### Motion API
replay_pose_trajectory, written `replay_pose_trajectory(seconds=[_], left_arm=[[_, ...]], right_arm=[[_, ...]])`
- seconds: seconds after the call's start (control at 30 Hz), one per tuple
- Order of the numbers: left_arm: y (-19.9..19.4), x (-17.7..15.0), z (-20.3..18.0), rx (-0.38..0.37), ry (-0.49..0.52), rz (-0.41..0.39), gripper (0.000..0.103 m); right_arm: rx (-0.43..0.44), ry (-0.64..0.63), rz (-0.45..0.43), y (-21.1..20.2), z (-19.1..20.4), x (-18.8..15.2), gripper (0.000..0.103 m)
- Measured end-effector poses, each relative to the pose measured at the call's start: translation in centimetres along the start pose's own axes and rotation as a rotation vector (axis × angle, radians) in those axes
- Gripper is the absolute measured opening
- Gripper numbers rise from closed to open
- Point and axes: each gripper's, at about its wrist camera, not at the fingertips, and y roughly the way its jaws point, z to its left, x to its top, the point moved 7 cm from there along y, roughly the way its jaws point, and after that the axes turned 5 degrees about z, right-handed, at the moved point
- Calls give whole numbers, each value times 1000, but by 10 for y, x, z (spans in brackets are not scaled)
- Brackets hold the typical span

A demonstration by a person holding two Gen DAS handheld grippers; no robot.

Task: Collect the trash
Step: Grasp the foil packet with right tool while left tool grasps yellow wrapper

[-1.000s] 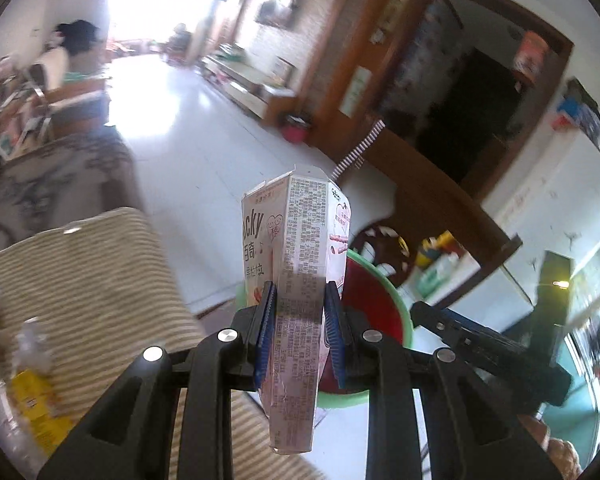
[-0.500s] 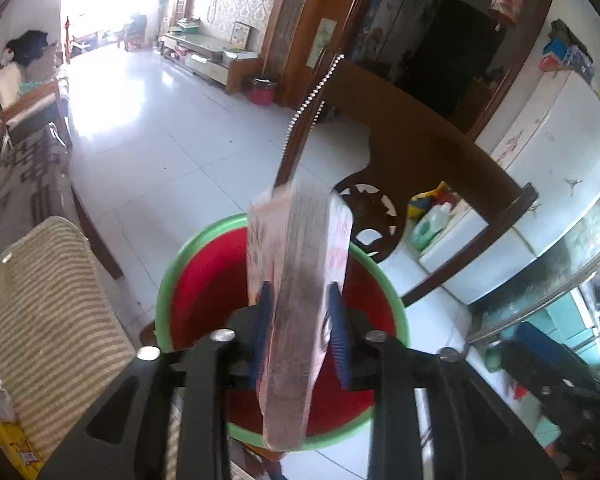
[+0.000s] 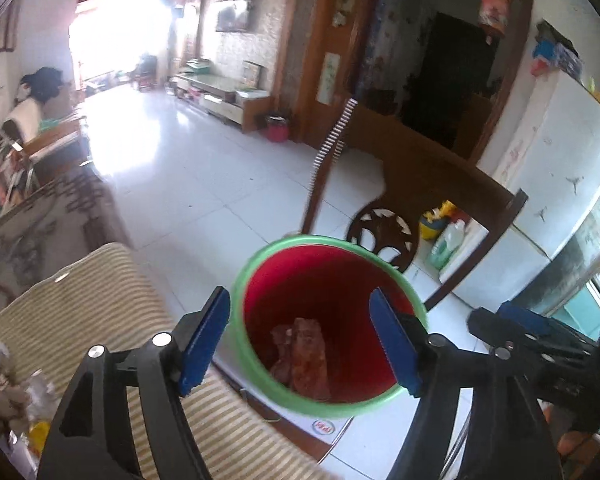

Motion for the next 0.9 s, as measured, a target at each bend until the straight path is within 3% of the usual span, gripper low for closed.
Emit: replay_pose_trajectory(seconds=[0.23, 0.5, 0.73, 0.9], left_arm=[[-72, -24, 90, 98, -196, -83, 71], [-178, -95, 221, 340, -431, -197, 72], [-233, -174, 318, 481, -579, -165, 72], [-248, -220, 358, 461, -625, -114, 72]], right_arm=[[104, -141, 46, 25, 85, -6, 87], [229, -302, 137, 58, 201, -39, 88], [327, -476, 338, 89, 307, -116, 89], [322, -519, 494, 109, 335, -169, 88]])
